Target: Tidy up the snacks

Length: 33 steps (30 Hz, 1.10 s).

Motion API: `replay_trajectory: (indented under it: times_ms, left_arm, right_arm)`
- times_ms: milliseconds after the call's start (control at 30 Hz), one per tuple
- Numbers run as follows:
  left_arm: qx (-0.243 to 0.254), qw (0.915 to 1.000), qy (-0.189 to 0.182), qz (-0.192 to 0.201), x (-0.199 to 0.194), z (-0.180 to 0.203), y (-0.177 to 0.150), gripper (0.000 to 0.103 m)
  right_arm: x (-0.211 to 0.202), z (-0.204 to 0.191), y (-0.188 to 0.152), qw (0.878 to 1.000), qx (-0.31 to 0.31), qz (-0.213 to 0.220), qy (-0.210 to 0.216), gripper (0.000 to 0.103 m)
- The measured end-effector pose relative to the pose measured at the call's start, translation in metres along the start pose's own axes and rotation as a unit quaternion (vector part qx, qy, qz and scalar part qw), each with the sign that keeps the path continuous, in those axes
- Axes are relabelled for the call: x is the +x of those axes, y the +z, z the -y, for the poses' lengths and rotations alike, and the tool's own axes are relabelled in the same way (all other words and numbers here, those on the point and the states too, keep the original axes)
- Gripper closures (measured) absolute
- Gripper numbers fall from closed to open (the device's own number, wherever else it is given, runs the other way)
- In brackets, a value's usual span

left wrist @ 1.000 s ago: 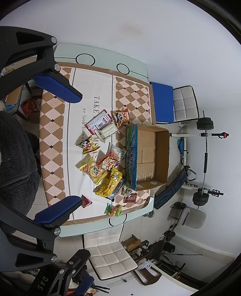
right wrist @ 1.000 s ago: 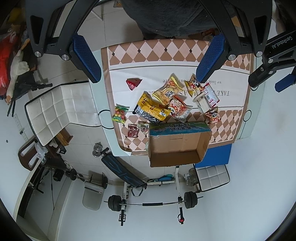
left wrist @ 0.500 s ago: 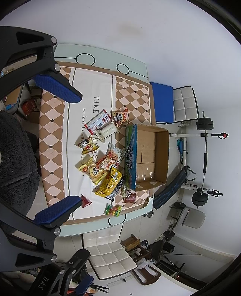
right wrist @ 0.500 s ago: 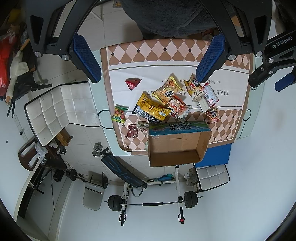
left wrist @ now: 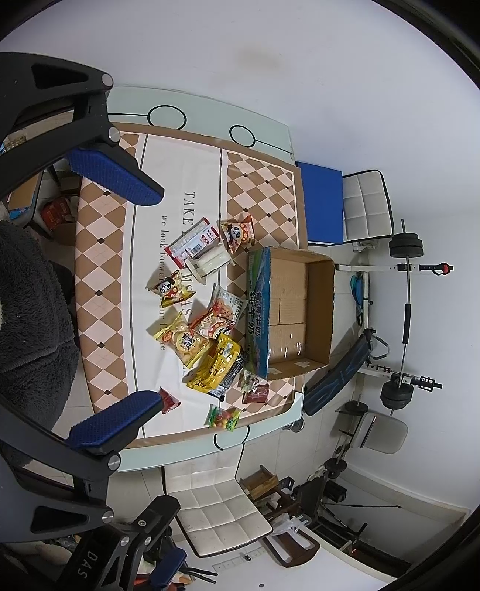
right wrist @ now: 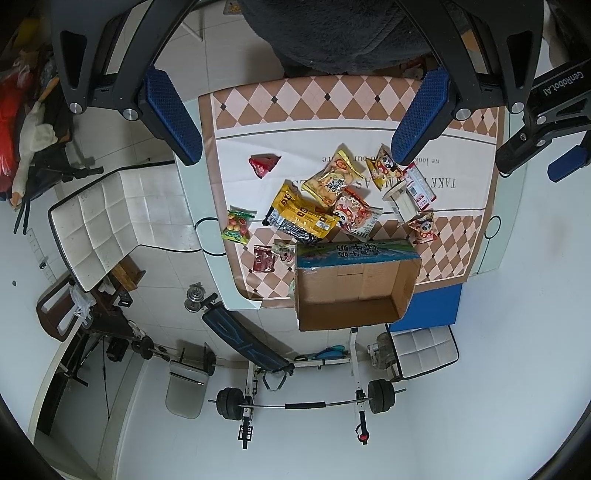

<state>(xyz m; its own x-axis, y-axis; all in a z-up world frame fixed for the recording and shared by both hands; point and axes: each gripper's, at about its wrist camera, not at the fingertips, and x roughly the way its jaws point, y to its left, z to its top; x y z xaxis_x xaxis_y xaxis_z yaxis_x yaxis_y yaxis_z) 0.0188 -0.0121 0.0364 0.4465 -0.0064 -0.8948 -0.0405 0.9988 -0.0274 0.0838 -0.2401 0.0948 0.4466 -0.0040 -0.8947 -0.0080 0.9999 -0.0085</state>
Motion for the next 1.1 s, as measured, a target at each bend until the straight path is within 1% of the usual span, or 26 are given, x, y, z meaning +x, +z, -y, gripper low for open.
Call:
replay_trajectory:
  times_ms: [167,267,467,533,600,667,733,800,900,933,1000,1100]
  left_arm:
    - [0.0,1.0,-0.001,-0.001,-0.003,0.003,0.009,0.0]
    - [0.0,1.0,-0.001,0.0,-0.002,0.001,0.004,0.0]
    - [0.0,1.0,-0.004,-0.002,0.002,0.005,0.008,0.0]
    - [-0.002,1.0,-0.005,-0.005,0.009,0.005,0.011,0.0]
    - [-0.009,0.9999,-0.006,-0.002,0.028,0.0,0.006,0.0]
    - [-0.018,0.9998,-0.001,-0.005,0.043,-0.002,0.011,0.0]
    - [-0.024,0.9997,0.001,-0.008,0.062,-0.002,0.016,0.0]
    - [-0.028,0.9994,0.013,-0.015,0.085,-0.003,0.02,0.0]
    - [-0.021,0.9988,0.029,-0.031,0.127,-0.002,0.025,0.0]
    - [-0.017,0.9984,0.034,-0.042,0.148,0.0,0.028,0.0]
    - [-0.014,0.9973,0.043,-0.059,0.173,-0.002,0.026,0.0]
    - [-0.008,0.995,0.053,-0.085,0.215,0.003,0.025,0.0]
  right_arm:
    - [0.0,0.0,-0.001,1.0,0.0,0.001,0.0,0.0]
    - [0.0,0.0,-0.001,1.0,0.0,0.0,0.002,0.0]
    - [0.002,-0.008,0.003,1.0,0.001,-0.003,0.003,0.0]
    - [0.003,-0.01,0.005,1.0,0.002,-0.003,0.004,0.0]
    - [0.007,-0.014,0.012,1.0,0.006,-0.006,0.006,0.0]
    - [0.019,-0.014,0.018,1.0,0.009,-0.008,0.011,0.0]
    - [0.042,-0.01,0.025,1.0,0.009,-0.018,0.019,0.0]
    - [0.077,-0.007,0.034,0.999,0.004,-0.029,0.023,0.0]
    - [0.126,-0.001,0.046,0.998,-0.024,-0.048,0.023,0.0]
    - [0.15,-0.004,0.051,0.997,-0.041,-0.061,0.026,0.0]
    - [0.194,-0.001,0.058,0.994,-0.067,-0.087,0.023,0.0]
    - [0.258,0.004,0.066,0.987,-0.098,-0.121,0.03,0.0]
